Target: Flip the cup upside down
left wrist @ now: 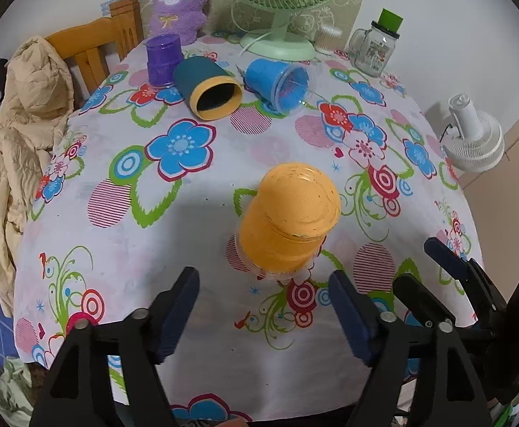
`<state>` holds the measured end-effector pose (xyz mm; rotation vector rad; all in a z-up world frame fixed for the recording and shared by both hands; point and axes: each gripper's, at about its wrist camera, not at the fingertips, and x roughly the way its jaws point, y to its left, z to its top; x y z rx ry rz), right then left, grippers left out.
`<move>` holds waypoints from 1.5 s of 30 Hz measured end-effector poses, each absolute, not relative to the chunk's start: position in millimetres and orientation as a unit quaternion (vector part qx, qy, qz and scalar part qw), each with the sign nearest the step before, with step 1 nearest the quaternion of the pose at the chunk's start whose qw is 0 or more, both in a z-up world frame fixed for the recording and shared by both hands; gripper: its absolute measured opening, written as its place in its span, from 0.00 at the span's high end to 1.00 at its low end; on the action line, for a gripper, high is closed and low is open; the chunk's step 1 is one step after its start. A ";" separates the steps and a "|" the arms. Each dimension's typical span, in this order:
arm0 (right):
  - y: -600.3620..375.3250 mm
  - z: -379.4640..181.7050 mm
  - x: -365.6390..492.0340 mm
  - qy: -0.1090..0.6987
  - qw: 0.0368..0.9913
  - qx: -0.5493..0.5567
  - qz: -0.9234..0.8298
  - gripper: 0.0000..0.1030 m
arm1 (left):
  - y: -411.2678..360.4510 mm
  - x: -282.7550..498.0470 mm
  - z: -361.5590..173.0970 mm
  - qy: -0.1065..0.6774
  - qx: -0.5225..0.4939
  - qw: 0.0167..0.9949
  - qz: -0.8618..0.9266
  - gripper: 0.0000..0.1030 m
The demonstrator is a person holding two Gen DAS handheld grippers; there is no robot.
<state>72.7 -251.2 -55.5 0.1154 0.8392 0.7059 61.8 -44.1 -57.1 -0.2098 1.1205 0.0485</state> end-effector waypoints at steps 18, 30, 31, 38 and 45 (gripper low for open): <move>-213.8 3.0 63.9 0.359 0.880 0.005 0.312 0.16 | -13.7 31.0 -28.1 0.451 -0.132 0.882 0.033 0.10; -200.6 30.5 56.7 0.343 0.896 -0.011 0.282 0.15 | 2.9 16.2 -16.6 0.405 -0.146 0.902 0.033 0.08; -200.1 32.8 56.1 0.339 0.898 -0.013 0.279 0.15 | 3.6 14.9 -15.3 0.400 -0.147 0.904 0.033 0.08; -198.5 41.5 50.8 0.329 0.905 -0.021 0.269 0.13 | 6.0 10.8 -8.6 0.380 -0.149 0.913 0.029 0.06; -199.3 47.0 46.7 0.319 0.911 -0.025 0.262 0.08 | 5.3 7.2 -5.4 0.370 -0.147 0.917 0.029 0.05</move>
